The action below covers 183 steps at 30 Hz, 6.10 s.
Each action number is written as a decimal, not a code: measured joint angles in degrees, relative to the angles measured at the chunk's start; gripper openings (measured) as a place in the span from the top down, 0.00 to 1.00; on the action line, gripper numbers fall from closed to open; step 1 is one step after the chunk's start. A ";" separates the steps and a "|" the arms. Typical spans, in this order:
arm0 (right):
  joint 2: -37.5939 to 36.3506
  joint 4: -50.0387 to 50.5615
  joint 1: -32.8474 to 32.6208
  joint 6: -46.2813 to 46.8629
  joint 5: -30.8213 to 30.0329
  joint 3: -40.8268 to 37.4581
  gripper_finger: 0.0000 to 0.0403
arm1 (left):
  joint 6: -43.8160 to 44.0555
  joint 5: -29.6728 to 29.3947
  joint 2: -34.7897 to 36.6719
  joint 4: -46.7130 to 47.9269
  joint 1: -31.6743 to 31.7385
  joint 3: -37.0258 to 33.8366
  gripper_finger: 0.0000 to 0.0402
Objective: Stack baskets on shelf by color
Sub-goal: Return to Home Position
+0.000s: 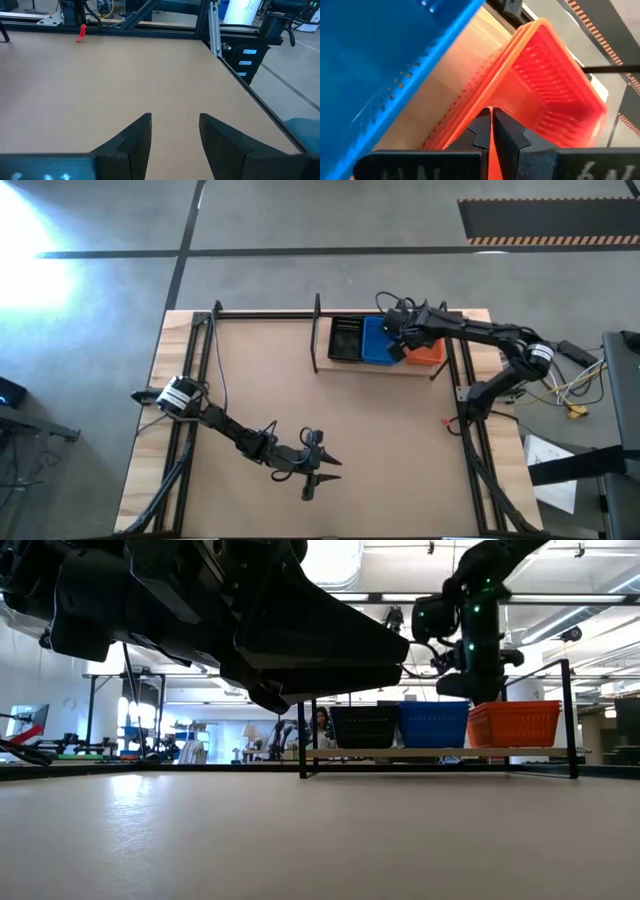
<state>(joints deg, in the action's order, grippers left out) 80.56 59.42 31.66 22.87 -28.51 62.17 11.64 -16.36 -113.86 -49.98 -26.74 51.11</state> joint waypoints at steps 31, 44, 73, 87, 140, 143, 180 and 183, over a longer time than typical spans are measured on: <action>-21.02 -12.99 -26.63 -2.06 1.23 -6.70 0.97 | 1.47 -0.97 11.53 9.16 -0.22 -4.73 0.63; -43.94 -55.88 -62.02 -7.16 5.40 -36.53 0.97 | 0.31 -14.97 39.65 27.15 1.48 -16.05 0.63; -66.99 -74.94 -52.63 -12.68 18.18 -60.87 0.98 | 3.06 10.54 105.54 43.82 28.30 -50.54 0.99; -80.46 -66.13 -52.63 -16.41 17.00 -61.48 0.98 | -0.31 10.88 110.63 48.06 28.30 -50.64 0.99; -79.35 -60.08 -24.12 -19.65 28.87 -61.53 0.98 | -1.66 16.53 109.63 48.60 28.22 -50.86 0.99; -79.32 -60.09 -24.11 -21.07 28.74 -61.54 0.98 | -1.58 16.48 109.63 48.49 28.22 -50.86 0.99; -79.26 -60.15 -24.11 -21.39 28.46 -61.57 0.98 | -1.56 16.52 109.61 47.65 28.22 -50.86 0.99; -79.26 -60.15 -24.11 -21.39 28.46 -61.57 0.98 | -1.57 16.52 109.61 47.65 28.22 -50.86 0.99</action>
<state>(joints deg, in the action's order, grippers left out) 1.30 -0.73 7.55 1.48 -0.05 0.60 10.07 0.16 -4.25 -2.33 1.48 0.25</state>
